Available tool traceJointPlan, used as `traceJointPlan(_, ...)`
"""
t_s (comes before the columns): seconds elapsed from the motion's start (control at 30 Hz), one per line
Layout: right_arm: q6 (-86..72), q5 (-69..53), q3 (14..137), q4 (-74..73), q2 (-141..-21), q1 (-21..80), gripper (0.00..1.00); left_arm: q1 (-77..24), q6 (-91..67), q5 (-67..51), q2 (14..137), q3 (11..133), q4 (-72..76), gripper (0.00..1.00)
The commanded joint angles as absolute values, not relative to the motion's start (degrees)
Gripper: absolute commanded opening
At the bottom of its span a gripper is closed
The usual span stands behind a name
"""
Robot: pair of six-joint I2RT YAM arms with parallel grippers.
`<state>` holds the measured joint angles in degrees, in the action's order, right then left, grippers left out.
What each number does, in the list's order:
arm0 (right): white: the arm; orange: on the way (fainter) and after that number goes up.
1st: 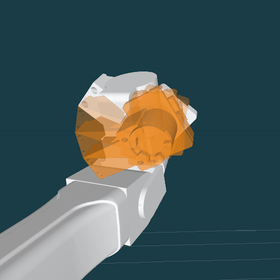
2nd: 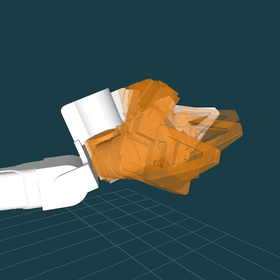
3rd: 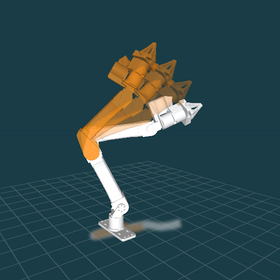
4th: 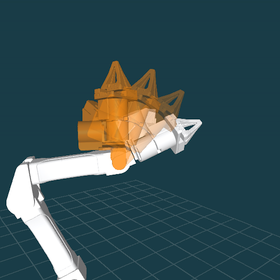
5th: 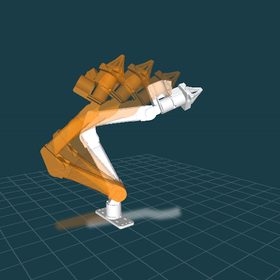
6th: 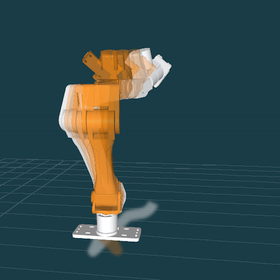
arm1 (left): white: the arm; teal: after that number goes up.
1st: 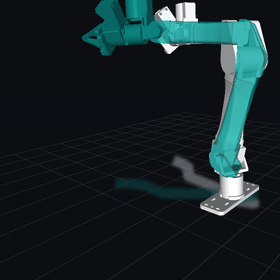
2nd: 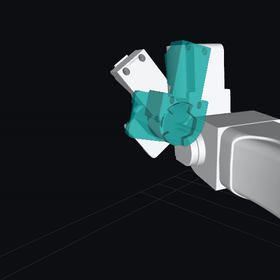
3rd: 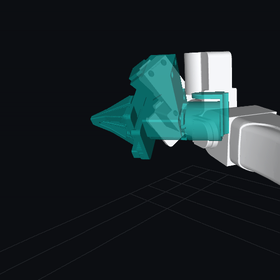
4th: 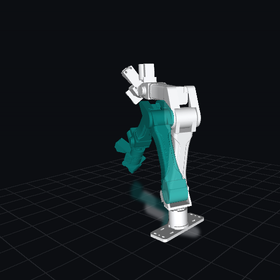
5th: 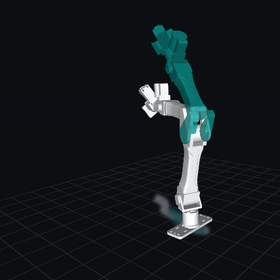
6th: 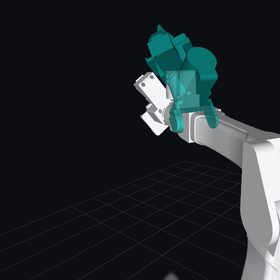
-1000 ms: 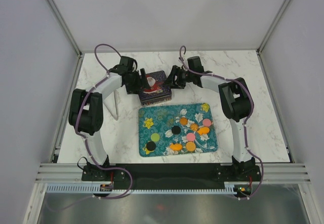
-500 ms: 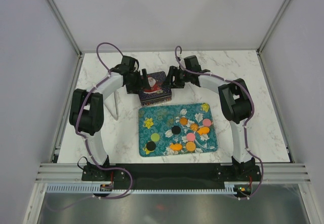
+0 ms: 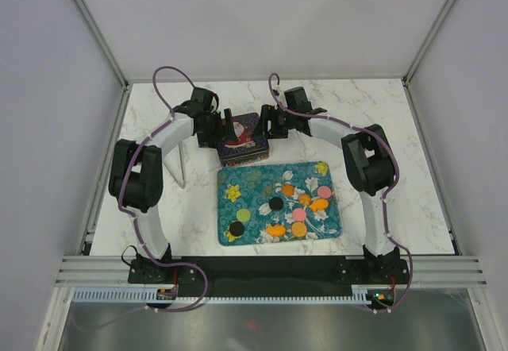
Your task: Pack the cookies
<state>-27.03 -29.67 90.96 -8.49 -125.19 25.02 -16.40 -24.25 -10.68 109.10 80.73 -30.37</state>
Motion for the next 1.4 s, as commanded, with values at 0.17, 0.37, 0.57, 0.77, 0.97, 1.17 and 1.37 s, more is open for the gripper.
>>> traceJointPlan(0.17,-24.96,-31.03,92.99,-10.99,-122.61,27.16,0.73,-16.53,-23.20,-16.25,107.32,81.57,-30.59,0.89)
traceJointPlan(0.37,-25.05,-30.67,93.08,-11.07,-122.34,26.89,0.69,-15.03,-24.61,-18.54,106.35,79.63,-28.30,0.88)
traceJointPlan(0.57,-24.70,-30.59,94.13,-11.78,-122.52,26.89,0.62,-14.50,-25.49,-19.51,106.79,79.45,-27.42,0.80)
traceJointPlan(0.77,-22.85,-28.66,93.60,-12.74,-120.76,26.98,0.61,-14.41,-25.49,-19.25,105.82,79.45,-27.16,0.74)
traceJointPlan(0.97,-21.36,-27.25,93.96,-13.80,-119.36,27.16,0.62,-14.33,-25.31,-18.81,104.59,79.89,-27.16,0.69)
traceJointPlan(1.17,-20.92,-26.72,94.04,-14.15,-119.36,27.69,0.62,-14.41,-24.70,-18.63,104.15,79.54,-27.33,0.65)
traceJointPlan(1.37,-19.86,-25.93,94.04,-14.41,-119.09,28.21,0.64,-14.41,-23.38,-17.93,104.33,79.45,-28.04,0.61)
